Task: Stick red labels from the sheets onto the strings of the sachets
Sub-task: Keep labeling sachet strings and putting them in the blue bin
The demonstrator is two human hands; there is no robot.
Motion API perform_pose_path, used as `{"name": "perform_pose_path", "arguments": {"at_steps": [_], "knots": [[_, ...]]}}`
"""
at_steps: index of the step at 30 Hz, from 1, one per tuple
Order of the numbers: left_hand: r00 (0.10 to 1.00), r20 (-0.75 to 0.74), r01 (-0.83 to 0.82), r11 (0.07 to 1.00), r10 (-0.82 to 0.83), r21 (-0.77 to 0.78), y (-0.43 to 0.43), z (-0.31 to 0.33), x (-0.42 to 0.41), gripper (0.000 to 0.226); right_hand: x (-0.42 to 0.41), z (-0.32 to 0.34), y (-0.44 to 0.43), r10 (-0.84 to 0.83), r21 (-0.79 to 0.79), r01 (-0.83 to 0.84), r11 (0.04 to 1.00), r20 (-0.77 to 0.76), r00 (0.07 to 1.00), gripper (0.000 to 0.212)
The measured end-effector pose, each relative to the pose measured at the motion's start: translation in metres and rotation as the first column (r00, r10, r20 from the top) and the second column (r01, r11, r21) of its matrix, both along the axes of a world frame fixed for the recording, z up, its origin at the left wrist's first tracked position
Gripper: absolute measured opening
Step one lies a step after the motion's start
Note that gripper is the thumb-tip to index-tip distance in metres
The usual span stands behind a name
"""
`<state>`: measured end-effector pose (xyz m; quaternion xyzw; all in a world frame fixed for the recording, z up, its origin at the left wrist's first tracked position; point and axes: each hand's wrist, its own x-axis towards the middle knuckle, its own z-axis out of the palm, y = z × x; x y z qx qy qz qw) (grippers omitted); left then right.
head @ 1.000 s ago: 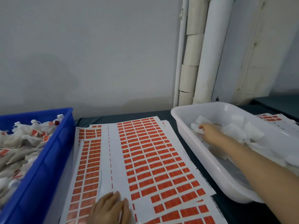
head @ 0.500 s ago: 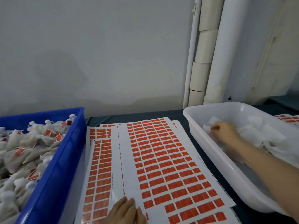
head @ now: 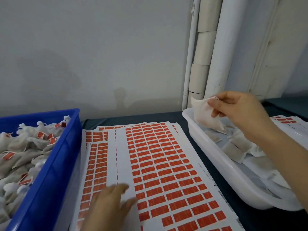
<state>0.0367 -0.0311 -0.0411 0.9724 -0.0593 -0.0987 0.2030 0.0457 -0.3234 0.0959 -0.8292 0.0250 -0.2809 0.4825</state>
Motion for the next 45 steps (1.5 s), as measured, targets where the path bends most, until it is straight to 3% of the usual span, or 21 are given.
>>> {"name": "perform_pose_path", "arguments": {"at_steps": [2,3,6,9,12,14,18,24,29,32,36,40,45], "knots": [[0.982,0.183,0.010,0.957,0.045,-0.290,-0.008,0.012,0.008,0.048,-0.007,-0.003,0.029,0.095,0.023,-0.096,0.995,0.007,0.995,0.008],[0.979,0.198,0.053,0.885,0.045,-0.462,-0.005,0.016,0.018,0.048,-0.009,-0.009,0.044,0.145,0.044,-0.145,0.988,-0.003,0.989,0.009],[0.978,0.157,0.208,0.638,-0.137,-0.742,-0.014,0.024,0.038,0.060,-0.001,-0.040,0.085,0.219,0.108,-0.208,0.972,-0.108,0.970,0.024],[0.968,0.030,0.146,0.460,-0.250,-0.876,-0.017,0.011,0.052,0.053,0.015,-0.080,0.111,0.219,0.198,-0.181,0.963,-0.194,0.956,0.017],[0.976,-0.034,0.077,0.491,-0.213,-0.868,-0.014,-0.010,0.057,0.036,0.032,-0.114,0.123,0.188,0.221,-0.139,0.965,-0.220,0.957,0.004],[0.982,-0.080,0.016,0.495,-0.171,-0.869,-0.011,-0.021,0.061,0.043,0.039,-0.130,0.125,0.141,0.224,-0.087,0.971,-0.236,0.962,0.008],[0.967,-0.249,-0.206,0.413,-0.053,-0.887,-0.014,-0.023,0.063,0.046,0.044,-0.148,0.126,0.106,0.194,-0.066,0.979,-0.208,0.972,0.014],[0.998,-0.013,-0.042,0.462,0.065,-0.886,-0.019,-0.029,0.060,0.030,0.042,-0.162,0.131,0.165,0.156,-0.139,0.978,-0.169,0.972,0.004],[0.980,-0.063,-0.145,0.458,0.189,-0.877,-0.020,-0.032,0.067,0.005,0.042,-0.167,0.133,0.184,0.017,-0.184,0.983,-0.105,0.977,0.013],[0.982,-0.030,-0.118,0.476,0.188,-0.872,-0.019,-0.032,0.066,0.012,0.040,-0.168,0.134,0.149,-0.058,-0.152,0.987,-0.055,0.987,0.014],[0.982,-0.022,-0.111,0.474,0.190,-0.874,-0.020,-0.031,0.065,0.006,0.037,-0.168,0.138,0.136,-0.096,-0.134,0.986,0.009,0.991,0.011],[0.962,-0.048,-0.165,0.429,0.270,-0.888,-0.019,-0.029,0.067,0.013,0.035,-0.167,0.140,0.114,-0.037,-0.113,0.993,0.002,0.994,0.003],[0.964,-0.032,-0.149,0.438,0.263,-0.886,-0.015,-0.027,0.068,0.009,0.034,-0.164,0.136,0.067,0.157,-0.055,0.986,-0.077,0.995,0.022]]}}
